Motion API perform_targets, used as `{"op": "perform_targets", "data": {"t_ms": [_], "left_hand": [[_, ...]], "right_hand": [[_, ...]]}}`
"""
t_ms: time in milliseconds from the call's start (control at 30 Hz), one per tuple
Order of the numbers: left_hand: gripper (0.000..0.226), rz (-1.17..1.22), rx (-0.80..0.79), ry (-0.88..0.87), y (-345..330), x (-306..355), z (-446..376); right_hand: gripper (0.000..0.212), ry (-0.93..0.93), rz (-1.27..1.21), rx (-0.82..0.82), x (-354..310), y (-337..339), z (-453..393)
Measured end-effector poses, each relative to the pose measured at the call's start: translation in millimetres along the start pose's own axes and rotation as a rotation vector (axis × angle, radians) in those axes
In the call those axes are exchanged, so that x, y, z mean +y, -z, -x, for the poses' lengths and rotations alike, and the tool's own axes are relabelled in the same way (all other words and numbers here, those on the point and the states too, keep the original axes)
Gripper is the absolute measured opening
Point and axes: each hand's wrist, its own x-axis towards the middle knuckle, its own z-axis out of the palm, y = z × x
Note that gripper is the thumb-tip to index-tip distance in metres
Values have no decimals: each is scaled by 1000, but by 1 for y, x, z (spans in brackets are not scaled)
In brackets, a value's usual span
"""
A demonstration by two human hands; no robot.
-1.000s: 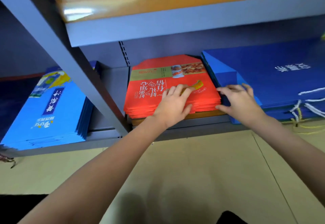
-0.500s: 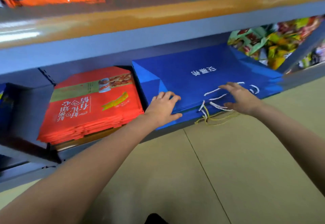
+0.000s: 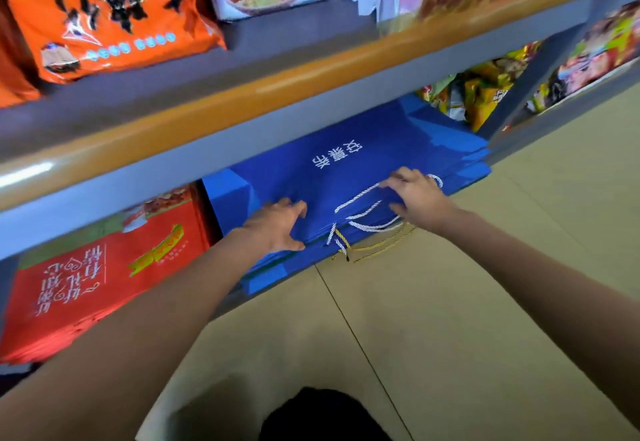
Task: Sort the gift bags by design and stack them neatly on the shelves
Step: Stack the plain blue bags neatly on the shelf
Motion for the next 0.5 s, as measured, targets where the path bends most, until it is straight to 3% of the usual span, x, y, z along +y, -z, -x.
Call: {"op": "perform_targets", "data": {"t_ms": [233, 367, 433, 500], "left_hand": [[46, -30, -25, -84, 7, -6, -18], [36, -65, 70, -131, 11, -9, -16], [37, -82, 179, -73, 5, -7, -13], [41, -119, 267, -34, -1, -5, -14]], "right_hand": [[32, -107, -301, 107, -11, -33, 14], [20, -171, -346, 321, -28, -25, 17], [26, -206, -483, 419, -52, -27, 22], [36, -194, -483, 409, -74, -39, 18]]}}
